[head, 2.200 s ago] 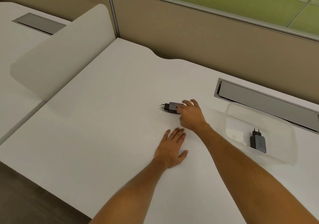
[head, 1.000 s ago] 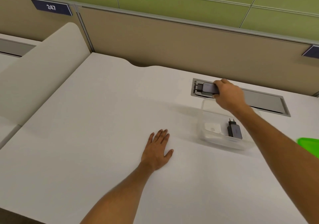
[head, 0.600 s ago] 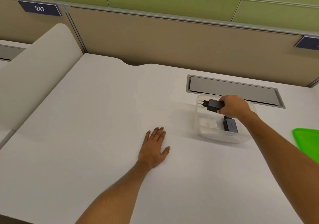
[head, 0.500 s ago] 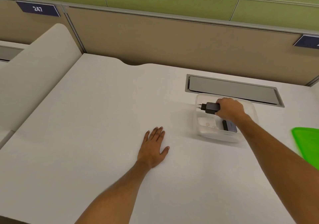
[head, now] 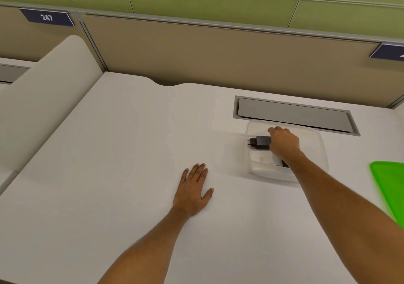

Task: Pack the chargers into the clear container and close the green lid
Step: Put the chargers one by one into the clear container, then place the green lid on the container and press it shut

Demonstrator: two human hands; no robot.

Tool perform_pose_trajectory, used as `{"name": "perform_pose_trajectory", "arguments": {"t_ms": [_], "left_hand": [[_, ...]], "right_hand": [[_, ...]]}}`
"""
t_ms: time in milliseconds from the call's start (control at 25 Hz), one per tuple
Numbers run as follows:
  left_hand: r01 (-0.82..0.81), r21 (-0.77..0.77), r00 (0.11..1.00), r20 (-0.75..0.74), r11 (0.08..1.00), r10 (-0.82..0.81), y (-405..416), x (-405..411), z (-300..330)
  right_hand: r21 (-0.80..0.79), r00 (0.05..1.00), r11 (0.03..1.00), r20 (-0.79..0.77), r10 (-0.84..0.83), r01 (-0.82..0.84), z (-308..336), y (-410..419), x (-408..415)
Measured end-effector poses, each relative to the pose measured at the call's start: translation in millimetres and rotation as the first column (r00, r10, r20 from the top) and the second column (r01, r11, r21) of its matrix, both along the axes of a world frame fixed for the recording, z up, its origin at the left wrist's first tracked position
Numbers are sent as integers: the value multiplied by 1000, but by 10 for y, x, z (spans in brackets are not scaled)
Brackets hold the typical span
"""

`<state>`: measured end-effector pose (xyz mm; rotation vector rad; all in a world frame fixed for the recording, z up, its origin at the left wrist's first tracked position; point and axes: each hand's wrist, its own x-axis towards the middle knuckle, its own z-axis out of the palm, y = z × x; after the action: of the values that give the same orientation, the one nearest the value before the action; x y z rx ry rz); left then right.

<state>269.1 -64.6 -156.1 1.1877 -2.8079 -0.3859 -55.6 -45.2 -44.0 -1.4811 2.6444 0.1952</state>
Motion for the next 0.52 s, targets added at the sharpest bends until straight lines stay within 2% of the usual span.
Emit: {"name": "perform_pose_trajectory", "arguments": {"t_ms": [240, 520], "left_hand": [[0, -2, 1000, -15, 1000, 0, 5, 8, 5], [15, -10, 999, -31, 1000, -15, 12, 20, 49]], "right_hand": [[-212, 999, 976, -14, -49, 45, 158, 163, -177], [-406, 965, 885, -30, -262, 228, 331, 956, -591]]}}
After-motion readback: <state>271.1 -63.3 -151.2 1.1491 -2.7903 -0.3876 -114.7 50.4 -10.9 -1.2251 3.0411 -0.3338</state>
